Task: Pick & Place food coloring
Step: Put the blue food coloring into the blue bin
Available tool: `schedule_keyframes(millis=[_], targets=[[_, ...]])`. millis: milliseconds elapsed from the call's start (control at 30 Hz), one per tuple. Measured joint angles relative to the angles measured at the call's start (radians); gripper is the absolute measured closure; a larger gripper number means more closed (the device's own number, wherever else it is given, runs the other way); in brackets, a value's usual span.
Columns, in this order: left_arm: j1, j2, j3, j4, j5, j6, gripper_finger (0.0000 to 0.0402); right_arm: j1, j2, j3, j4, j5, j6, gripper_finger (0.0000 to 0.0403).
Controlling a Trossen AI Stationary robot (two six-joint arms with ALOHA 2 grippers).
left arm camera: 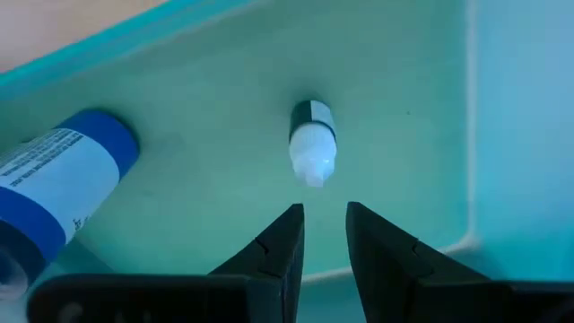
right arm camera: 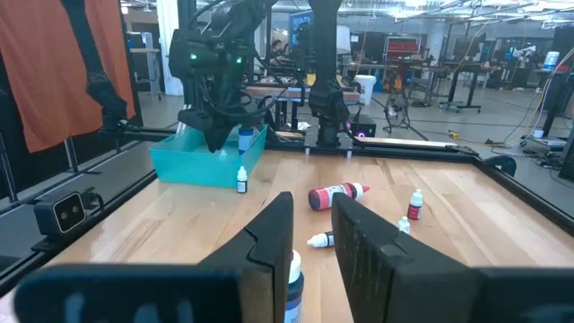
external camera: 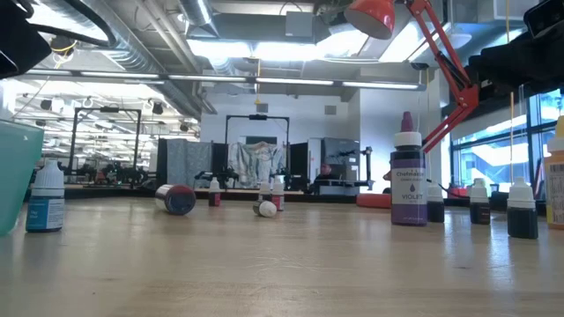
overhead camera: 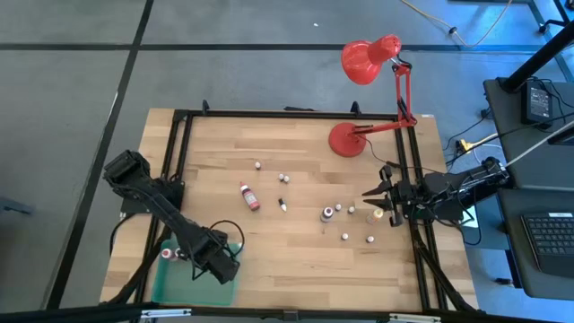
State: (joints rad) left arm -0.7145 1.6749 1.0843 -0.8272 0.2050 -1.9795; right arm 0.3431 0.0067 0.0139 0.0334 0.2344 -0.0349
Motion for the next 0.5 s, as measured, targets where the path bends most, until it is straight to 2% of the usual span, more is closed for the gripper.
schedule_keyframes(millis=[500], targets=[[0.017,-0.046,0.000,-0.011,0.055,0.052,0.0317,0.000,0.000,0.000,0.000,0.000,0.000,0.0319]])
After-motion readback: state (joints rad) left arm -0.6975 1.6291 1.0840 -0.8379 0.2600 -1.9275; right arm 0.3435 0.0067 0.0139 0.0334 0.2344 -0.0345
